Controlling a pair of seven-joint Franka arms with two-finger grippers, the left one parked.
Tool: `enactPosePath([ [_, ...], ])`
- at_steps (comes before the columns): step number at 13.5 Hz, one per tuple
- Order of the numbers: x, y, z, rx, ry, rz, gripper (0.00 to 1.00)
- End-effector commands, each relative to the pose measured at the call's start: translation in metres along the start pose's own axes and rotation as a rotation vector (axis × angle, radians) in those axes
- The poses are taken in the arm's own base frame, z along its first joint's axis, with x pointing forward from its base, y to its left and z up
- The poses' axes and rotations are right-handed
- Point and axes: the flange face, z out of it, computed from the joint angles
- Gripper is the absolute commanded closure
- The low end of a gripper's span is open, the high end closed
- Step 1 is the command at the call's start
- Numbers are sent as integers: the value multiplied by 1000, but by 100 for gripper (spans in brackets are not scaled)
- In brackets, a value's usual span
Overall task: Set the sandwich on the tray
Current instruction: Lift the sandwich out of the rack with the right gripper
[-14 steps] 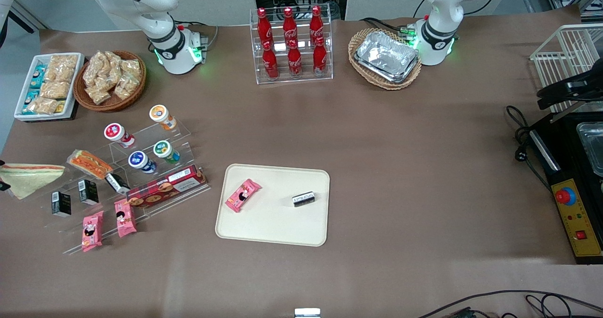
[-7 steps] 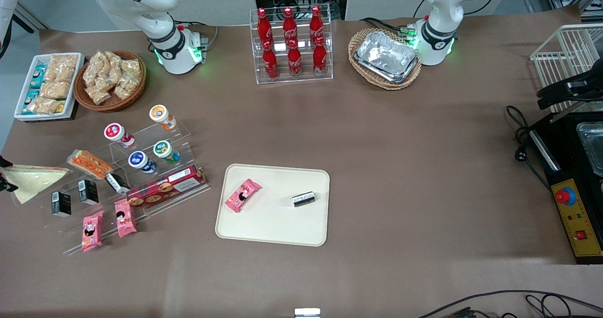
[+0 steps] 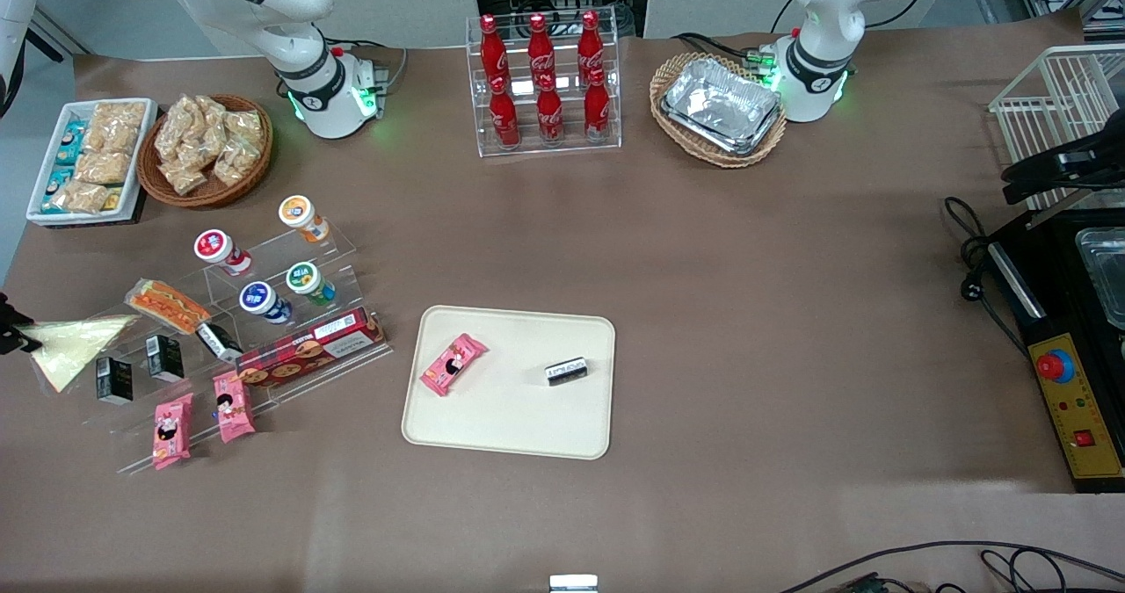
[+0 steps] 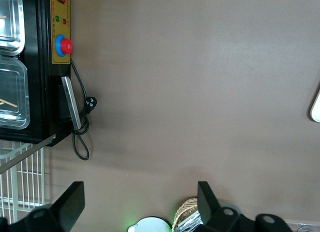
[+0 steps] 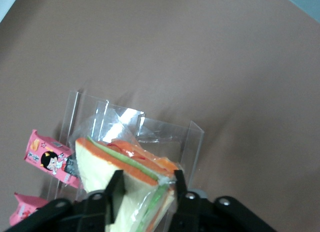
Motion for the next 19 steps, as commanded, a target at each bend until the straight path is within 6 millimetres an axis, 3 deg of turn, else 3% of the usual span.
enactPosePath([
  [1, 6, -1, -8, 26, 11, -47, 100],
  [6, 16, -15, -52, 30, -35, -73, 100],
  [9, 19, -32, -86, 39, -56, -98, 100],
  [13, 14, -59, -117, 55, -59, -84, 100],
  [15, -5, -104, -128, 61, -69, -25, 100],
  [19, -50, -177, -129, 68, -93, 110, 100],
])
